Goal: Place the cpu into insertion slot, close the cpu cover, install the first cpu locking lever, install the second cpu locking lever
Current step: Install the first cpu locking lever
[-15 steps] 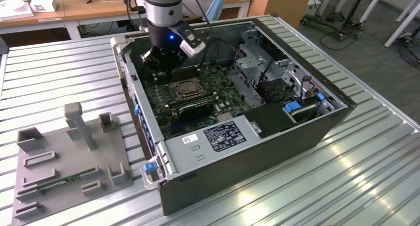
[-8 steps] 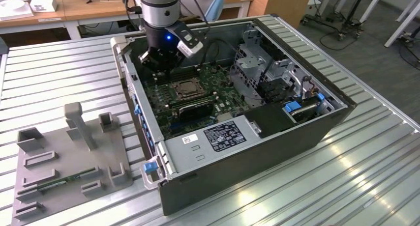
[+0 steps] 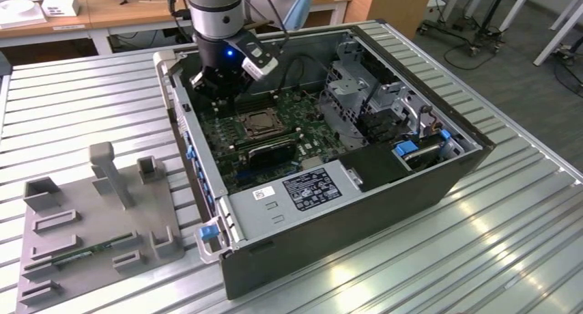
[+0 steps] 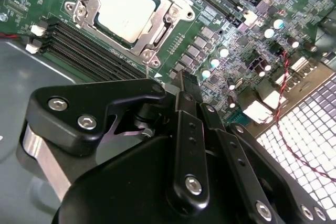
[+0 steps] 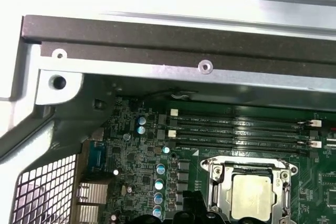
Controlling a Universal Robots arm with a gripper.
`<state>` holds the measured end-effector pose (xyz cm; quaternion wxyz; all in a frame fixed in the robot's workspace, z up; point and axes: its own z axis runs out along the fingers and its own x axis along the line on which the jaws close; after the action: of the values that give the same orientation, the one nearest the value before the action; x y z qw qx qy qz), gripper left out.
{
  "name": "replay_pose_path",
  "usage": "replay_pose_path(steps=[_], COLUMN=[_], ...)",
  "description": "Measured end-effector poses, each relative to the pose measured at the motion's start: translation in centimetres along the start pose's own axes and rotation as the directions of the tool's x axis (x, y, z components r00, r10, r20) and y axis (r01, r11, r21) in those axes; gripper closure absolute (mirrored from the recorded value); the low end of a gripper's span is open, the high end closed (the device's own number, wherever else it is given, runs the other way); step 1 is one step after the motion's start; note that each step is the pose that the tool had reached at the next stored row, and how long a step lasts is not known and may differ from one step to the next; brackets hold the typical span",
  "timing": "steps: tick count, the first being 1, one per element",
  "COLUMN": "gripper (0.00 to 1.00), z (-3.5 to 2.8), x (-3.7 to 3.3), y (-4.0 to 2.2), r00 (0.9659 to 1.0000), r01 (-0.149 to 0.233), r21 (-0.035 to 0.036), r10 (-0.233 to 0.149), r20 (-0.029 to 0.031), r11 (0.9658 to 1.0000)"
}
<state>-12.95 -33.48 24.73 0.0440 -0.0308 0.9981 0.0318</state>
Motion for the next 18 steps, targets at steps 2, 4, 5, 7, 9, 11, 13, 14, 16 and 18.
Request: replay_pose_path(steps=[2,4,5,7,9,11,13,14,16,18], gripper=[0.89,0.89,0.89,0.89,0.89,0.89,0.89,0.89,0.89,0.89], z=[-0.01,-0.01,-0.02,-0.02,-0.02,-0.04,-0.06,-0.06,-0.08,-0.08], x=[0.1,0.16,0.2,0.25,0.32,0.52,0.71,0.8,0.96,0.99], y=[0.01,0.01,0.01,0.02,0.02,0.04,0.06,0.07,0.1,0.1], r00=[1.0,0.9999,0.9998,0.9997,0.9997,0.9995,0.9993,0.9992,0.999,0.999], r01=[0.0,-0.001,-0.001,-0.001,-0.001,-0.001,-0.001,-0.001,0.0,0.0], r21=[-0.0079,-0.0209,-0.0283,-0.0336,-0.0336,-0.0354,-0.0426,-0.0446,-0.0461,-0.046], r10=[0.0,0.001,0.002,0.002,0.002,0.002,0.002,0.002,0.002,0.002], r20=[0.0083,0.0161,0.0201,0.0247,0.0263,0.0312,0.0379,0.0406,0.0447,0.0453], r11=[1.0,0.9998,0.9996,0.9994,0.9994,0.9994,0.9991,0.999,0.9989,0.9989])
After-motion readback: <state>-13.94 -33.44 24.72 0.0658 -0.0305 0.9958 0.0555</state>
